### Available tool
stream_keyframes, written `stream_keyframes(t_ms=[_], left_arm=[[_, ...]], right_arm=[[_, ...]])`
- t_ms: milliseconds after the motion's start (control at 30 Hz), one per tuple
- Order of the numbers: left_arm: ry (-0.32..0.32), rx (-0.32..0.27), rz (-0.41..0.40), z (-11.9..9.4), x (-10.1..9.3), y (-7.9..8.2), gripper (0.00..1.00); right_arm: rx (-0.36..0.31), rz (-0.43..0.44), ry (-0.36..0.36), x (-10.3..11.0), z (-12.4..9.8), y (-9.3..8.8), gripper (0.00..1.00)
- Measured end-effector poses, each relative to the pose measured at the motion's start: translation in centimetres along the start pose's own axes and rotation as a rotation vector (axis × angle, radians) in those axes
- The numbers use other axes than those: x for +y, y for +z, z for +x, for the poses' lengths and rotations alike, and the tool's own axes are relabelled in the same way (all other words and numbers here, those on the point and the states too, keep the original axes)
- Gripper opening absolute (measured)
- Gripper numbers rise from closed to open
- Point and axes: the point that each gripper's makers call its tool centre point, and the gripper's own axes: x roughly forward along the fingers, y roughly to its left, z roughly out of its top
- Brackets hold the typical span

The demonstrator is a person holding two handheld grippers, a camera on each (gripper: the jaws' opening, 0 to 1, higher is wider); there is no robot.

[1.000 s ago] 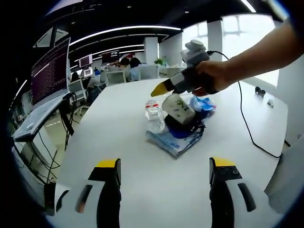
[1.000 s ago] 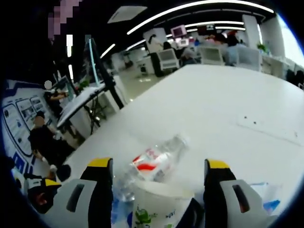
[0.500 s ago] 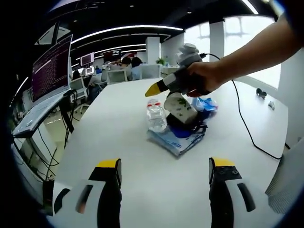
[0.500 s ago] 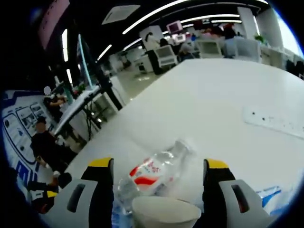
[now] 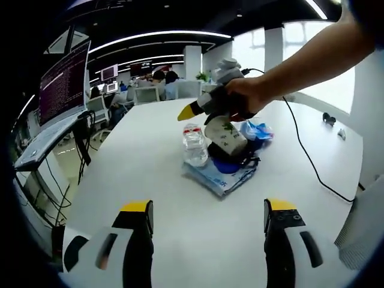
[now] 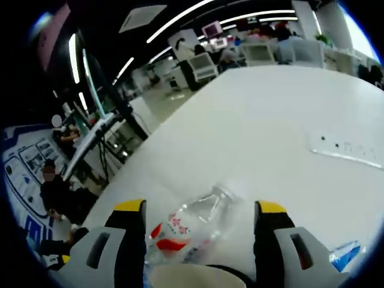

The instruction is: Arrange the tabletop items into an orderly group along one side of the table until the central work area is clear of visible clutter.

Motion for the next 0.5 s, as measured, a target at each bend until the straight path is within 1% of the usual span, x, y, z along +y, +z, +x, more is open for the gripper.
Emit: stream_keyframes(t_ms=[133,200,233,367,433,500], left_arm=[[-0.007,-0.004,-0.002,0.1,-0.2,0.0,0.75],[-0.006,0.015,0.009,0.2,-0.1,-0.3,0.76],[-0.004,0.015,0.008,0.2,-0.1,-0.4,0.78],[-0.001,0.0,-0.015,0.1,0.1,-0.1,0.78],[0.006,-0.006,-0.024,0.0,0.4,-0.1,0.78],[0.01,-0.009,-0.031,0.0,0.5,-0.1,0.78]], right_arm=[[0.005,0.038,-0.008,-0.4,0.6,0.2,0.69],[0.009,0.036,-0.007,-0.4,1.1,0.4,0.69],[0.012,0.03,-0.009,-0.4,1.2,0.4,0.69],[0.003,0.072,-0.012,-0.5,1.5,0.6,0.68],[0.01,0.065,-0.011,-0.5,1.7,0.6,0.67],[0.036,0.04,-0.012,-0.5,2.1,0.3,0.67]])
